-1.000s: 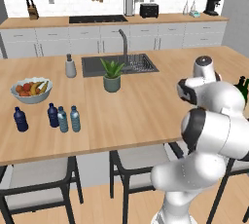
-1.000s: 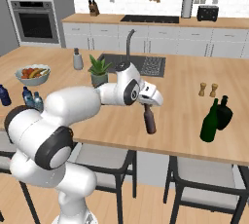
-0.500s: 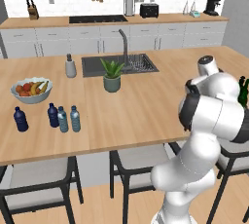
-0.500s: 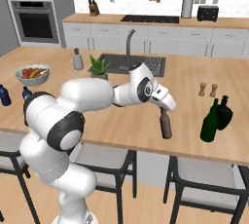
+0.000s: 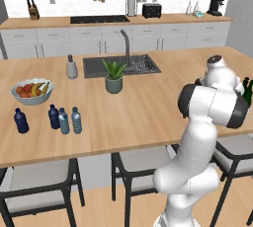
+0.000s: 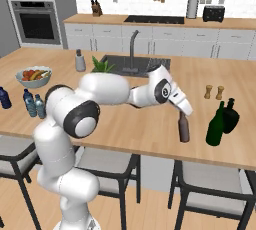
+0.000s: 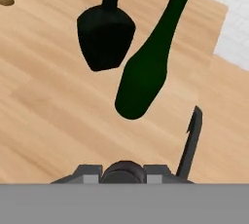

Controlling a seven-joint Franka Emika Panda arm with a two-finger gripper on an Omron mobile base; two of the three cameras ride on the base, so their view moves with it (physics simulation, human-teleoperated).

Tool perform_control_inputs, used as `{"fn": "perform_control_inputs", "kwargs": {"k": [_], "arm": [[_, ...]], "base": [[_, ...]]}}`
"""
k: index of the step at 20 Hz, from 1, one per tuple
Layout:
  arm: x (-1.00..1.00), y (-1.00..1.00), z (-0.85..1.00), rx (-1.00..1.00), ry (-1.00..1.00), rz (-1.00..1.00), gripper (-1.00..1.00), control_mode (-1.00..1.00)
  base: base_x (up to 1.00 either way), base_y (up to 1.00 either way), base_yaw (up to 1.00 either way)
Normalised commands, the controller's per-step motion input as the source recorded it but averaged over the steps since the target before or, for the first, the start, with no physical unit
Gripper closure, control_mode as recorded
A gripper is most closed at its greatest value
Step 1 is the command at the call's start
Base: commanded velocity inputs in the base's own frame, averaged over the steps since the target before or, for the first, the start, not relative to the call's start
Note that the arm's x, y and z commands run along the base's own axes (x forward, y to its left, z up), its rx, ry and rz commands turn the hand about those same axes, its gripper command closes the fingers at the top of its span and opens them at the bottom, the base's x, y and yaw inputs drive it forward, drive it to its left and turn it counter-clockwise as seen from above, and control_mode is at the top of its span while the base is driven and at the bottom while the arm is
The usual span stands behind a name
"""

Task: Move the plastic bottles in the middle to the plastics group, and the glass bottles in the middle to the glass group.

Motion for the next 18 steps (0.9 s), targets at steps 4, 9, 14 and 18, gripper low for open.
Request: {"fn": "perform_control_inputs", "kwargs": {"k": [4,9,14,18], "arm": [[0.27,-0.34,-0.02,0.08,-0.19,-0.09,1.00,-1.00],[0.19,-0.40,-0.17,0.06,-0.13,-0.07,1.00,-1.00],[0.14,-0.29,-0.23,0.00,-0.03,-0.05,1.00,-1.00],[0.19,-0.02,-0.25,0.05,0.00,-0.04,1.00,-1.00]], "base": [[0.00,0.00,0.00],[0.00,0.00,0.00],[0.00,0.00,0.00],[0.00,0.00,0.00]]}}
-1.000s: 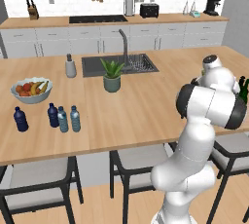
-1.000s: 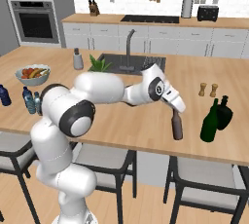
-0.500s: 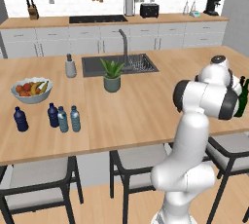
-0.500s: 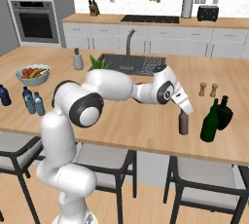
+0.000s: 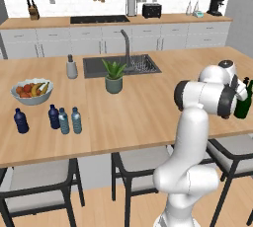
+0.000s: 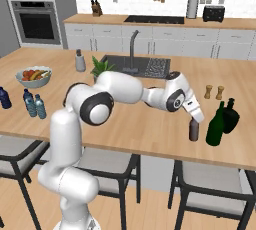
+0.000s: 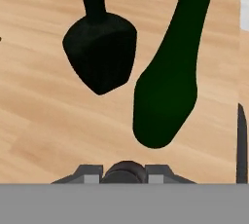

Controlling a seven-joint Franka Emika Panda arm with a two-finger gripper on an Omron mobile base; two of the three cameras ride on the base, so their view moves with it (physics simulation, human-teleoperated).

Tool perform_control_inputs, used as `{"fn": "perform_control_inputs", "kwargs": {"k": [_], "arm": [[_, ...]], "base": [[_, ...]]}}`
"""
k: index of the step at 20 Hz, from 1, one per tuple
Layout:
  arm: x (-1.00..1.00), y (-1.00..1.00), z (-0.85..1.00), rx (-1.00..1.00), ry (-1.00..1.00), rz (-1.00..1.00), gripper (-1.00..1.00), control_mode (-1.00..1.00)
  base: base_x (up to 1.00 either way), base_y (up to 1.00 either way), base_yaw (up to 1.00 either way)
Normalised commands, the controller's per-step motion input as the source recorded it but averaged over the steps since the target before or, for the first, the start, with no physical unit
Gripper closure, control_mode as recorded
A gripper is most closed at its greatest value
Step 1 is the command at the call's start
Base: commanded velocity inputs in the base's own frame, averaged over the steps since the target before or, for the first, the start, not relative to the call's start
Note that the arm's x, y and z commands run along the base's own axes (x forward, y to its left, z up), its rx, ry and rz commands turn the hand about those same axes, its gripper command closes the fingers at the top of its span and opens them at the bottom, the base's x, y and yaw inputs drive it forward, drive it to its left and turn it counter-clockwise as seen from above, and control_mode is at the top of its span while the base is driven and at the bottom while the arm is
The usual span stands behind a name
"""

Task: Move the plastic bottles in the middle to the plastics group, and the glass bottles in the middle to the glass group.

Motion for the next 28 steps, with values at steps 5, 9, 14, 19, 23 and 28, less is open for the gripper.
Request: {"fn": "perform_control_inputs", "kwargs": {"k": [5,9,14,19,23,28], "arm": [[0.19,-0.01,-0.28,0.11,0.00,0.00,1.00,-1.00],[0.02,-0.13,-0.36,0.11,0.00,0.00,1.00,-1.00],[-0.01,0.01,-0.43,0.04,0.00,0.00,1.00,-1.00],[-0.01,0.18,-0.33,0.00,0.00,0.00,-1.00,-1.00],[-0.06,0.00,-0.04,0.00,-0.04,0.00,-1.00,-1.00],[-0.10,0.10,0.12,0.00,-0.10,0.00,-1.00,-1.00]], "base": [[0.00,0.00,0.00],[0.00,0.00,0.00],[0.00,0.00,0.00],[0.00,0.00,0.00],[0.00,0.00,0.00],[0.00,0.00,0.00]]}}
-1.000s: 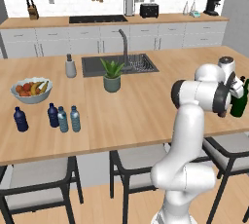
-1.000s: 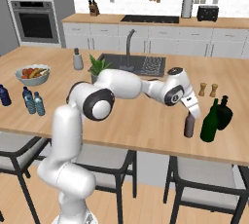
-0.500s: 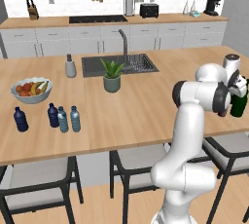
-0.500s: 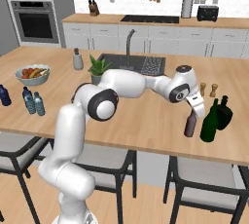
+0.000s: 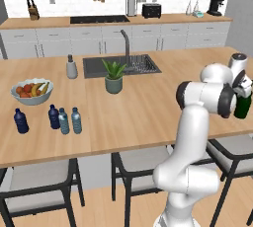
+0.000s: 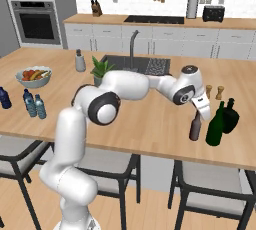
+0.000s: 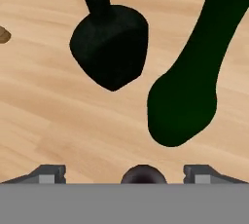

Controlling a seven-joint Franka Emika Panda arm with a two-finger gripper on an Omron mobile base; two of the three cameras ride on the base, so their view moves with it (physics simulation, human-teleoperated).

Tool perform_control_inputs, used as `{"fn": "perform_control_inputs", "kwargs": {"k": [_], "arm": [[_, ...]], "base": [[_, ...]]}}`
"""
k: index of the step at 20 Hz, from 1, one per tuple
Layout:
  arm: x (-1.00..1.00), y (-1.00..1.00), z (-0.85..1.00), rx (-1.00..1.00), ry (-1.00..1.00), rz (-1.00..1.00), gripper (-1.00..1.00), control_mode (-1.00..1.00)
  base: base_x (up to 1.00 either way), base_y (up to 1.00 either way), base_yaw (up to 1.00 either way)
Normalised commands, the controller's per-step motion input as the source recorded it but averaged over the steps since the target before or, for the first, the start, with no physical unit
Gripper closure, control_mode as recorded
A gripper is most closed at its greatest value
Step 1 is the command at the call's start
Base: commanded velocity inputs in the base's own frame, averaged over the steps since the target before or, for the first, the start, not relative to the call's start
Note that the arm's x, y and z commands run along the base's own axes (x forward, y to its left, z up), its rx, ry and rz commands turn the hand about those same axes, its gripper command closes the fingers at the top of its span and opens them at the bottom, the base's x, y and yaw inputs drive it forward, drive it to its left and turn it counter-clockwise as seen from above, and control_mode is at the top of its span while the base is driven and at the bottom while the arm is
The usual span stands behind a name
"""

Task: Move the plastic bottles in the middle to the plastics group, and the glass bottles in the middle to the glass group.

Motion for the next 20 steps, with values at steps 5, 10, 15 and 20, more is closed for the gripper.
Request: {"fn": "perform_control_inputs", "kwargs": {"k": [5,10,15,20], "arm": [[-0.17,0.23,0.29,0.00,-0.10,0.00,-1.00,-1.00],[-0.18,0.34,0.71,-0.04,-0.11,0.03,-1.00,-1.00],[-0.80,0.26,0.33,-0.07,0.00,0.31,-1.00,-1.00],[-0.79,0.62,0.04,-0.05,0.05,0.46,-1.00,-1.00]], "base": [[0.00,0.00,0.00],[0.00,0.00,0.00],[0.00,0.00,0.00],[0.00,0.00,0.00]]}}
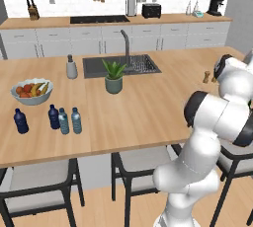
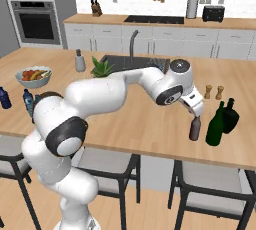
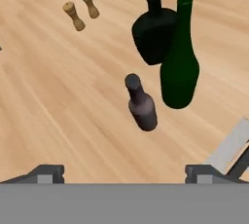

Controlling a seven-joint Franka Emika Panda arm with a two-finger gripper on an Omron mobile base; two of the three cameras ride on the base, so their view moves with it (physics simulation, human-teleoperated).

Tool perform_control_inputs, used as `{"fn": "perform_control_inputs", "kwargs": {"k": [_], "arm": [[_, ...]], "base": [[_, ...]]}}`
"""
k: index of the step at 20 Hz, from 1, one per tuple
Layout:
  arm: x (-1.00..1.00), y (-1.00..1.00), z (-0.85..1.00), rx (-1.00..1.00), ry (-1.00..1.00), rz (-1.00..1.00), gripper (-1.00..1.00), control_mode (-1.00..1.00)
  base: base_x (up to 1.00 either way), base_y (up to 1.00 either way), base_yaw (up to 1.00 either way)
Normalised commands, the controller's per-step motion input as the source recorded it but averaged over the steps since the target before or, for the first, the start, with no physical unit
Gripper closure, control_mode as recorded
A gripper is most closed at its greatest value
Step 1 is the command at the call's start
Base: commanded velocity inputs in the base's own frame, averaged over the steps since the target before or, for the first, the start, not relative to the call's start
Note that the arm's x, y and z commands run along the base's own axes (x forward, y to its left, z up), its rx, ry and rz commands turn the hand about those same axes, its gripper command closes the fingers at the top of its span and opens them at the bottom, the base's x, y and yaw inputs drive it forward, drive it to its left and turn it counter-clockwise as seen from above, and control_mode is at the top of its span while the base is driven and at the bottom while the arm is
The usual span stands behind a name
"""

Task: Move the plastic bottles in the middle to the plastics group, and the glass bottles in the middle to the glass group.

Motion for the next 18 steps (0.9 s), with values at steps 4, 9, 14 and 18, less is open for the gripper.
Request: {"fn": "perform_control_inputs", "kwargs": {"k": [4,9,14,18], "arm": [[-0.72,0.79,0.01,-0.01,0.05,0.45,-1.00,-1.00],[-0.55,0.97,0.06,-0.08,0.15,0.32,-1.00,-1.00],[-0.47,1.00,0.15,-0.18,0.18,0.24,-1.00,-1.00],[-0.71,0.92,0.17,-0.13,0.07,0.11,-1.00,-1.00]], "base": [[0.00,0.00,0.00],[0.00,0.00,0.00],[0.00,0.00,0.00],[0.00,0.00,0.00]]}}
